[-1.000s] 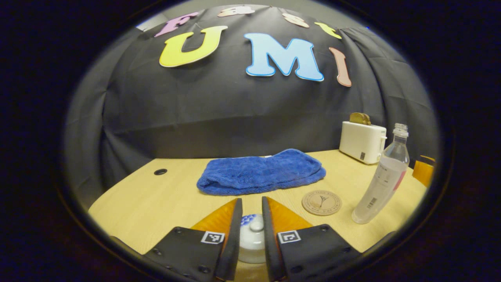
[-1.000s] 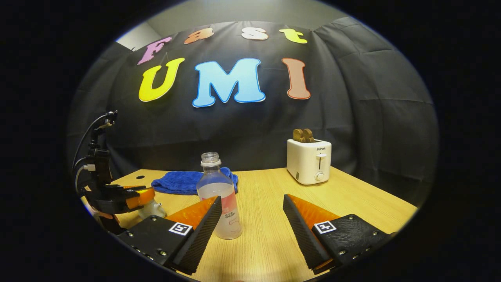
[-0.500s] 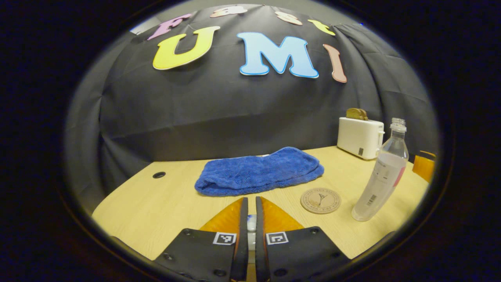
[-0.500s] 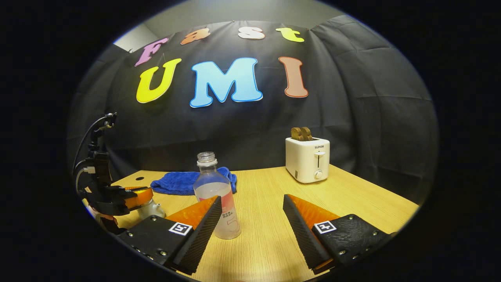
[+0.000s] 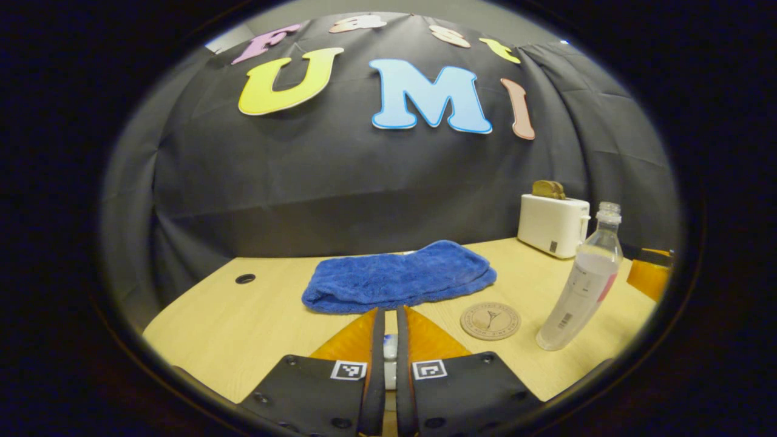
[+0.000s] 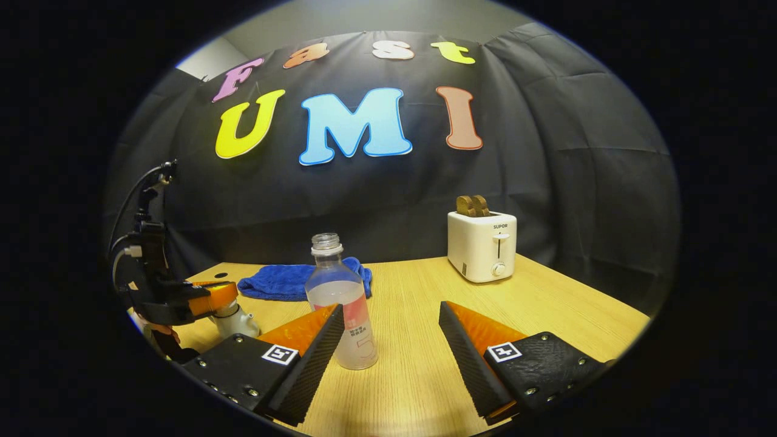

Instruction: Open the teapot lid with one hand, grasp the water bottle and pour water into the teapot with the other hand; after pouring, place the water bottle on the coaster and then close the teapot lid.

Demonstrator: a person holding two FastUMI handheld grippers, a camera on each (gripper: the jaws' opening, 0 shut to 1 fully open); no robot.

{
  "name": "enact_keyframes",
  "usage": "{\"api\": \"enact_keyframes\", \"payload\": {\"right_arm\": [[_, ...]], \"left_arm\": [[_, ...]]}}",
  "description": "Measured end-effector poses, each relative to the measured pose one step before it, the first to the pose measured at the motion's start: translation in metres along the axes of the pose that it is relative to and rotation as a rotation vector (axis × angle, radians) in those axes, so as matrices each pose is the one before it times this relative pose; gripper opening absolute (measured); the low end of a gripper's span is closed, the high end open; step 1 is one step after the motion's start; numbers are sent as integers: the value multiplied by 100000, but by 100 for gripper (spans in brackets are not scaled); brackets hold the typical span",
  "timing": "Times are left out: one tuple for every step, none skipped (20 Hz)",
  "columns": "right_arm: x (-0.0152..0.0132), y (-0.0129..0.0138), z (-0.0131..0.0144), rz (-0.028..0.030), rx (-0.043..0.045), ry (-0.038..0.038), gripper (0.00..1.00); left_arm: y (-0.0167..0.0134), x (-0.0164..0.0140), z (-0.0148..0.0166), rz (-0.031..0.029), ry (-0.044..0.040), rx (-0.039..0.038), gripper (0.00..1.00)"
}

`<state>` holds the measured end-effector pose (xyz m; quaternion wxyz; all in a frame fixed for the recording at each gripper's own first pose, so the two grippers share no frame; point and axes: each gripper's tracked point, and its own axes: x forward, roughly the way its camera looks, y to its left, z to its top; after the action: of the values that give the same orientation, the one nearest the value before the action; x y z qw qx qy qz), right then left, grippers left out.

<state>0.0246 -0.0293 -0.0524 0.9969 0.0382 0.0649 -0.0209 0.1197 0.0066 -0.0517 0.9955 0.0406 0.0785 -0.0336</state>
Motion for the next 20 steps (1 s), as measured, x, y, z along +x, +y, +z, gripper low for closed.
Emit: {"api": "enact_keyframes", "payload": {"right_arm": [[-26, 122, -84, 437, -28, 72, 97], [-51, 152, 4, 517, -94, 126, 97], [20, 174, -97, 528, -183, 82, 97], [22, 143, 41, 526, -196, 102, 98], [47, 200, -23, 575, -203, 128, 97], [61, 241, 70, 543, -164, 123, 97], [13, 245, -40, 608, -292, 83, 97], [61, 236, 20, 634, -503, 180, 98], [115, 226, -97, 472, -610, 215, 98], [190, 214, 36, 601, -547, 381, 97], [177, 289, -157, 828, -609, 515, 97], [243, 304, -36, 979, -669, 789, 97], [246, 328, -74, 1065, -827, 649, 97], [377, 219, 105, 864, -1085, 665, 97], [270, 324, -4, 1019, -1145, 485, 97], [324, 299, 108, 1084, -1179, 477, 97], [365, 332, -124, 1422, -996, 731, 97], [343, 254, -33, 1263, -895, 818, 97], [451, 134, -112, 692, -740, 806, 98], [415, 43, -4, 350, -367, 569, 97]], "left_arm": [[125, -178, 450, 40, -566, 257, 14], [78, -247, 320, -122, -570, 204, 14], [108, -276, 380, 8, -725, -362, 14], [254, -311, 271, 111, -615, -373, 14], [389, -354, 298, 539, -359, -111, 14], [460, -392, -60, 810, -140, 45, 14], [538, -298, 13, 582, 185, -115, 14], [564, -326, 135, 435, -57, -670, 14], [437, -302, 4, 432, -86, -691, 14], [563, -352, 86, 713, -95, -204, 14], [552, -331, -164, 911, 94, 264, 14], [593, -328, -70, 898, 30, 176, 13], [463, -292, -185, 495, 169, 69, 13], [504, -344, -89, 580, 94, -96, 14], [478, -303, -363, 683, 202, 96, 14], [565, -330, -166, 878, 22, -58, 14], [441, -275, -180, 621, 169, -117, 14], [470, -246, -176, 461, 56, -327, 14], [326, -212, -255, 472, 174, -180, 14], [474, -207, -87, 635, -51, -168, 14]]}}
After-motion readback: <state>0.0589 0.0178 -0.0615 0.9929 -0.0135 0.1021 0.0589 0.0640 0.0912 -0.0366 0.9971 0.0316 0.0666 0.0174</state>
